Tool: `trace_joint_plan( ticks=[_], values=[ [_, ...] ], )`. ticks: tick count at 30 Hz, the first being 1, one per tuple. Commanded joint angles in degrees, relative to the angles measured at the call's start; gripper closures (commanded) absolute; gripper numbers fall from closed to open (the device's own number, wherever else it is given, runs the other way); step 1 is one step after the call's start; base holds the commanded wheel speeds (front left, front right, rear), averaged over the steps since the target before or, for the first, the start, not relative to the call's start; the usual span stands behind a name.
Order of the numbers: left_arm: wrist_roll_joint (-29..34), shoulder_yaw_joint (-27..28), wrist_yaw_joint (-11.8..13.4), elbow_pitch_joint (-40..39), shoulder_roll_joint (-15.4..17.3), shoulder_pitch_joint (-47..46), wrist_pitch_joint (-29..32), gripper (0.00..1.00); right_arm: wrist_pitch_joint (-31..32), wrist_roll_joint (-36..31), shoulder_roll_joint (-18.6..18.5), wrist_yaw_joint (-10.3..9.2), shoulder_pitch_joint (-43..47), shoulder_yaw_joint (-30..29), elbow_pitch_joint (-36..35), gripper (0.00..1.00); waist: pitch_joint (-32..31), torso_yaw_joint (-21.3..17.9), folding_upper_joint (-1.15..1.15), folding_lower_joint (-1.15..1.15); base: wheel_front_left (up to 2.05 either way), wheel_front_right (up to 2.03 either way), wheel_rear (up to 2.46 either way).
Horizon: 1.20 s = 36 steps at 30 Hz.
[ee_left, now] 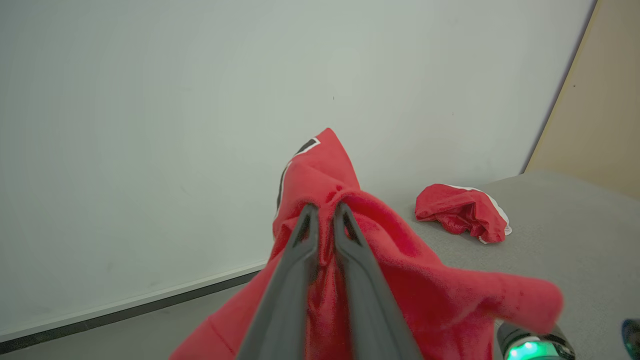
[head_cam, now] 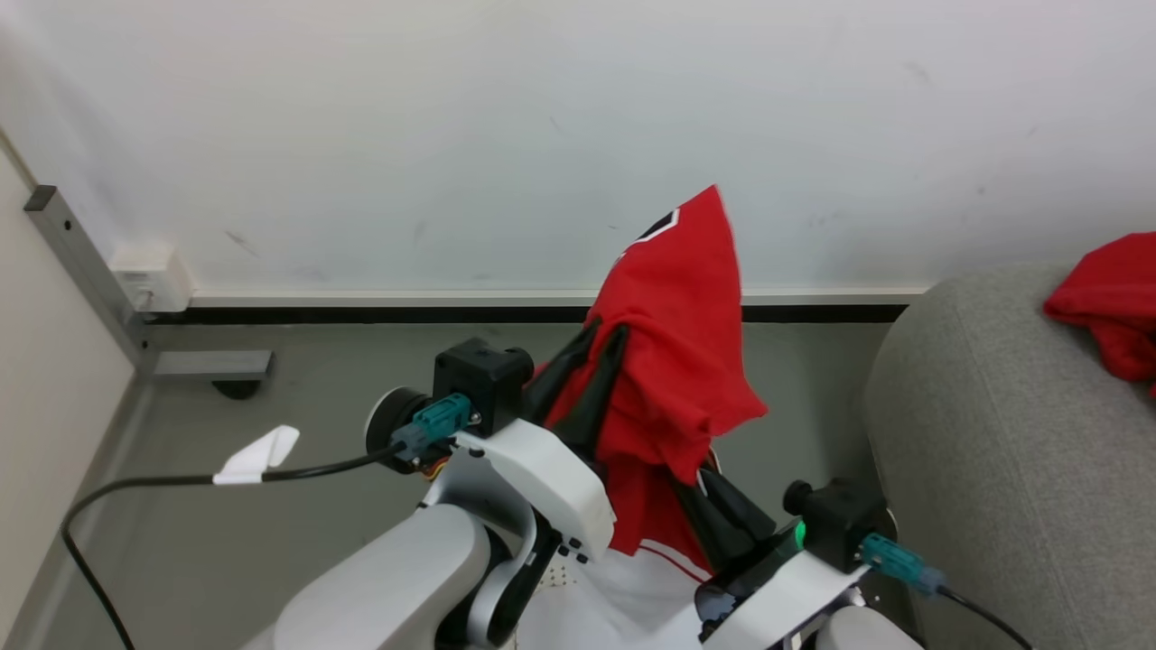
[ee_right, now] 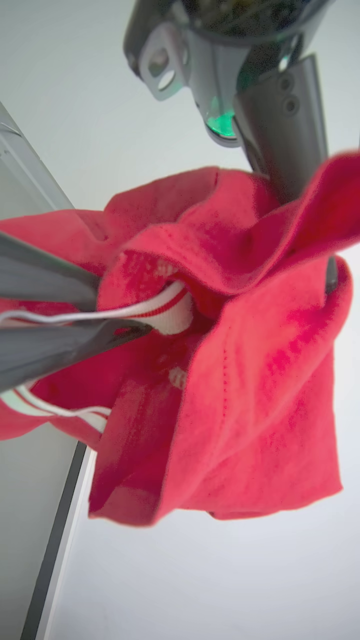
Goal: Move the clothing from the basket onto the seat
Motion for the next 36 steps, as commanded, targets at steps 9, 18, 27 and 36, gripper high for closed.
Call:
trace_joint_plan(
  ticks=[9, 18, 27, 36],
  values=[
    [-0.39, -0.18, 0.57, 0.87, 0.25, 1.65, -1.31, 0.0, 0.16, -1.71, -5.56, -0.13, 6.79, -10.07, -11.3, 1.0, 2.01, -4.83, 0.0, 0.0, 0.0, 0.0, 0.0],
    [0.22, -0.63, 0.48, 0.18, 0.21, 1.41, -1.57, 0.0, 4.44, -5.43, -9.76, -0.13, 12.7, -22.41, -23.81, 1.0, 3.32, -11.63, 0.0, 0.0, 0.0, 0.0, 0.0],
    [1.15, -1.91, 0.52, -1.72, -0.28, 0.92, -1.2, 0.0, 9.01, -6.84, -10.58, -0.13, 16.9, -30.25, -33.39, 1.0, 4.22, -18.3, 0.0, 0.0, 0.0, 0.0, 0.0],
    [3.48, -3.59, 0.2, -4.86, -0.14, -3.31, 1.24, 0.0, 9.8, -6.76, -9.83, -0.13, 13.72, -35.23, -35.97, 1.0, 10.97, -20.42, 0.0, 0.0, 0.0, 0.0, 0.0]
  ],
)
